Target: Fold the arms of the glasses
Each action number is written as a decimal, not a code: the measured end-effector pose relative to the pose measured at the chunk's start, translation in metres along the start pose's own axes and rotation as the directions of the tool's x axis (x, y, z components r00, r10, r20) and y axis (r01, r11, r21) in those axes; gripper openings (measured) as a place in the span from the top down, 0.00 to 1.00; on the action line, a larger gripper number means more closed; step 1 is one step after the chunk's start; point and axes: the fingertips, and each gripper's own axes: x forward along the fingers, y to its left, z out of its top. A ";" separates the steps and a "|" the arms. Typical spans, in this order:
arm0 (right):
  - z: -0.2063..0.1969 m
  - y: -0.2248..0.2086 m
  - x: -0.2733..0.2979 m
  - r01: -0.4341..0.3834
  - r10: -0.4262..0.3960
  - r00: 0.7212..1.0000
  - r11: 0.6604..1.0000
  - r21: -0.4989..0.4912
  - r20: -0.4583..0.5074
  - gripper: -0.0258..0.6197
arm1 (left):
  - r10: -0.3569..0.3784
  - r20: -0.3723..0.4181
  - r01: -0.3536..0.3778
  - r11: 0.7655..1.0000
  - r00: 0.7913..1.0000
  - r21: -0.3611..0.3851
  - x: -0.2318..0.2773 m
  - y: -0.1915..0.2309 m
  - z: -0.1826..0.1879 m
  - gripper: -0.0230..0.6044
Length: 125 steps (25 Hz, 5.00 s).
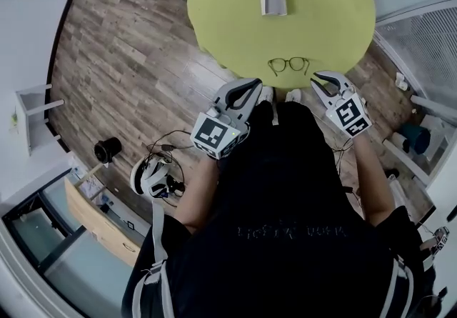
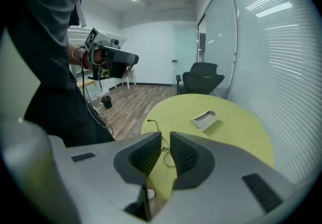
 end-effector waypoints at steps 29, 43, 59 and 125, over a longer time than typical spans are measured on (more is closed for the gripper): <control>-0.056 -0.013 0.066 -0.307 0.130 0.934 0.771 -0.558 -0.334 0.91 | 0.171 0.009 -0.168 0.977 0.985 -0.131 -0.015 0.013 -0.025 0.93; -0.045 -0.001 0.092 -0.345 0.181 0.928 0.749 -0.565 -0.326 0.91 | 0.197 -0.002 -0.194 0.966 0.980 -0.172 -0.024 0.019 -0.037 0.93; -0.047 0.015 0.134 -0.384 0.221 0.916 0.729 -0.567 -0.336 0.91 | 0.209 -0.051 -0.215 0.963 0.976 -0.163 -0.039 0.015 -0.045 0.93; -0.078 0.019 0.190 -0.467 0.309 0.833 0.837 -0.285 -0.459 0.91 | 0.224 -0.107 -0.241 0.950 0.969 -0.200 -0.047 0.036 -0.056 0.93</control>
